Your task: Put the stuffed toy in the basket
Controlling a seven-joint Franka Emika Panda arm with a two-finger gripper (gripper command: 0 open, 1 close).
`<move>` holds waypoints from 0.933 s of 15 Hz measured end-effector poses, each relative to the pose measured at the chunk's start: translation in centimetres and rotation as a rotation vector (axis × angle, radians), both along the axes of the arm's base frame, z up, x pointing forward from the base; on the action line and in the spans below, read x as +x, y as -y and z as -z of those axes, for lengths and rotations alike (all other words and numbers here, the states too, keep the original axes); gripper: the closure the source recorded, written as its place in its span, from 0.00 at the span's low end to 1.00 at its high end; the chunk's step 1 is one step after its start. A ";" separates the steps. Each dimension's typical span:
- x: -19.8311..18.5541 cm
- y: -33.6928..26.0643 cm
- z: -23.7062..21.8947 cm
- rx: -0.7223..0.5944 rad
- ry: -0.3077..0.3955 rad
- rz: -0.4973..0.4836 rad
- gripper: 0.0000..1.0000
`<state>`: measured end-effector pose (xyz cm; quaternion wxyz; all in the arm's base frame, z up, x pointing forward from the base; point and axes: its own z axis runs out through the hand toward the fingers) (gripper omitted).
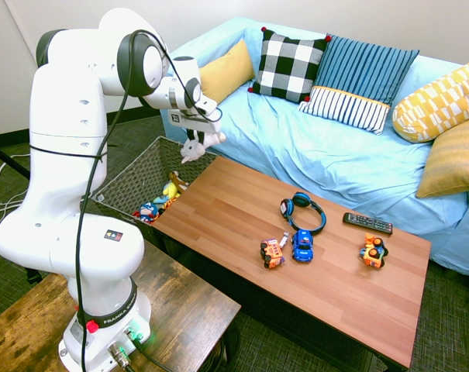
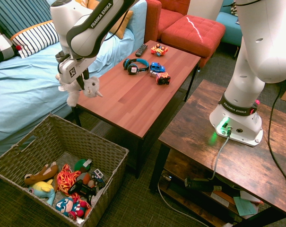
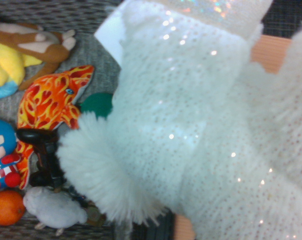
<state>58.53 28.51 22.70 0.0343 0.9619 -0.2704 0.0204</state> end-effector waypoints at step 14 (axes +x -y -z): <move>-5.2 -15.1 12.5 -0.023 -0.134 -0.173 0.00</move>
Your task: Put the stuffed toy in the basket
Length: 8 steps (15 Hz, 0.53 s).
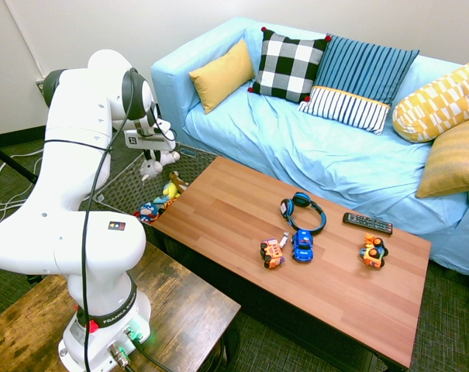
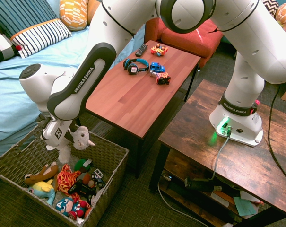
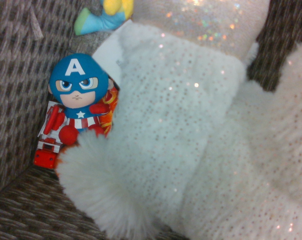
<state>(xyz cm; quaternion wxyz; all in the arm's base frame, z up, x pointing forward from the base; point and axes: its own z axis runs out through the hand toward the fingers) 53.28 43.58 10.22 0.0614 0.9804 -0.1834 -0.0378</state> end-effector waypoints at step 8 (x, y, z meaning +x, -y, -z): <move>0.3 0.0 -0.3 0.003 -0.001 0.018 0.00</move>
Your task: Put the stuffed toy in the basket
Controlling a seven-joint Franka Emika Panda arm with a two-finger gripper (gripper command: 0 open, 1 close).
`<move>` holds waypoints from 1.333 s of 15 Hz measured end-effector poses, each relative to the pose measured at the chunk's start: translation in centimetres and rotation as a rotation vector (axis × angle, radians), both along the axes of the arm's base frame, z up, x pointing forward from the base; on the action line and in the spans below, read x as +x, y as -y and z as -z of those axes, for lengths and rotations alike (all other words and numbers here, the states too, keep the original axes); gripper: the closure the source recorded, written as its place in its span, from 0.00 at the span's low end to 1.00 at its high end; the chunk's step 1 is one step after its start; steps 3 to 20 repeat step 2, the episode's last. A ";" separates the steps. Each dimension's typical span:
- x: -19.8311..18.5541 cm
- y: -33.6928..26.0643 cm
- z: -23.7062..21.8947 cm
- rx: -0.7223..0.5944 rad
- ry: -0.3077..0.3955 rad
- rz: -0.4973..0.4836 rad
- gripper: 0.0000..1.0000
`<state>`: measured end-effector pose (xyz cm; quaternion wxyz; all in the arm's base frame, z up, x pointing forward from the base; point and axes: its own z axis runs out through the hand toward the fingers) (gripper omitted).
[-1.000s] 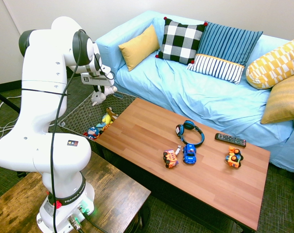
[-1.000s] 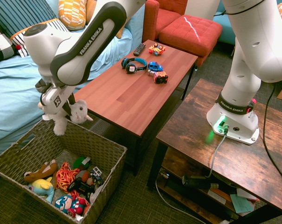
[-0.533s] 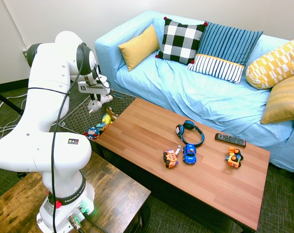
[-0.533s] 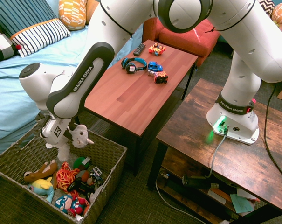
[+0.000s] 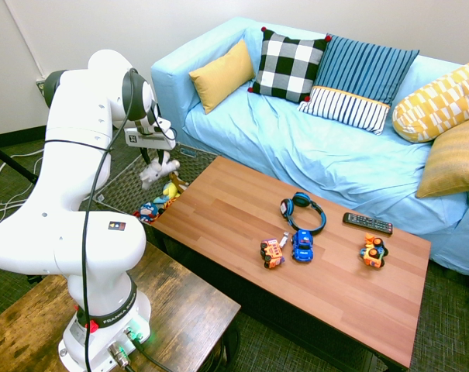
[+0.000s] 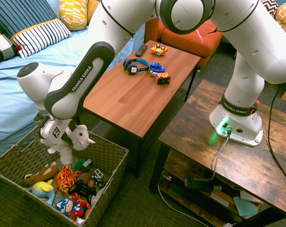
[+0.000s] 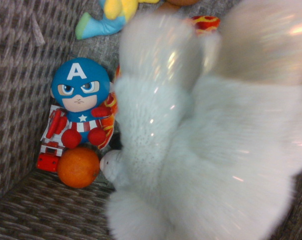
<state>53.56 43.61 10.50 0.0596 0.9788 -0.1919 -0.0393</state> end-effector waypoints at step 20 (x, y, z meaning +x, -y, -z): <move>0.1 0.2 0.0 -0.003 0.002 0.007 0.00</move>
